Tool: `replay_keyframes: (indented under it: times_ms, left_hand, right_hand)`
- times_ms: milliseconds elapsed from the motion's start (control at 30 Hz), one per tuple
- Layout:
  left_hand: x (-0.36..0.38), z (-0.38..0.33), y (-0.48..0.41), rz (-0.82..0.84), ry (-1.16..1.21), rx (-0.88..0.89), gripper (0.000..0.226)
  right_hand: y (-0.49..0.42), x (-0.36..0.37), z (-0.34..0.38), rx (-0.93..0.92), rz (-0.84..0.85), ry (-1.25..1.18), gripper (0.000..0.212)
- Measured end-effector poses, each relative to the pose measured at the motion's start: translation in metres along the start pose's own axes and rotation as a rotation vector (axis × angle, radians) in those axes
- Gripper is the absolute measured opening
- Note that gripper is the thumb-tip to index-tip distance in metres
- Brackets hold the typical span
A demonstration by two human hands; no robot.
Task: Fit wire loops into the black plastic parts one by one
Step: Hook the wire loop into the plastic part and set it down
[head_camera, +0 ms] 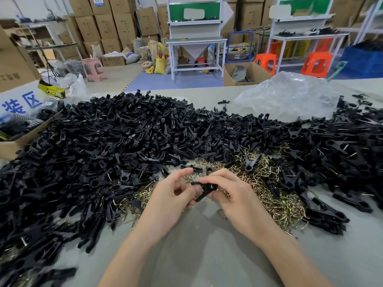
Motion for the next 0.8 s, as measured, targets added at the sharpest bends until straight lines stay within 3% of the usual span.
replay_keyframes:
  times_ms: [167, 300, 400, 567, 700, 800]
  left_hand:
    - [0.001, -0.004, 0.001, 0.058, 0.093, 0.007, 0.036]
    - [0.016, -0.005, 0.003, 0.167, 0.290, -0.067, 0.026]
    - [0.024, -0.005, 0.005, 0.238, 0.406, -0.142, 0.030]
    - [0.026, -0.005, 0.009, 0.353, 0.383, -0.199, 0.050]
    - [0.030, -0.001, 0.014, 0.461, 0.278, -0.273, 0.039]
    - [0.029, 0.001, 0.014, 0.477, 0.235, -0.286, 0.038]
  right_hand:
    - [-0.001, 0.000, -0.003, 0.033, -0.028, -0.130, 0.044]
    - [-0.003, 0.000, -0.002, 0.092, -0.074, -0.238, 0.044]
    - [-0.002, 0.003, 0.002, 0.124, -0.046, -0.238, 0.049]
    - [0.001, 0.009, 0.008, 0.121, -0.058, -0.269, 0.051]
    - [0.004, 0.014, 0.008, 0.134, -0.026, -0.257, 0.069]
    - [0.005, 0.014, 0.009, 0.124, 0.031, -0.223, 0.064]
Point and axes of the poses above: each hand's wrist, its own y-axis away from the middle knuckle, its own x-axis out of the palm, z = x × y, the point moved 4 cm from there along -y, towards the middle knuckle, and after that the axes turned 14 degrees about -x, right-handed, at the moved point
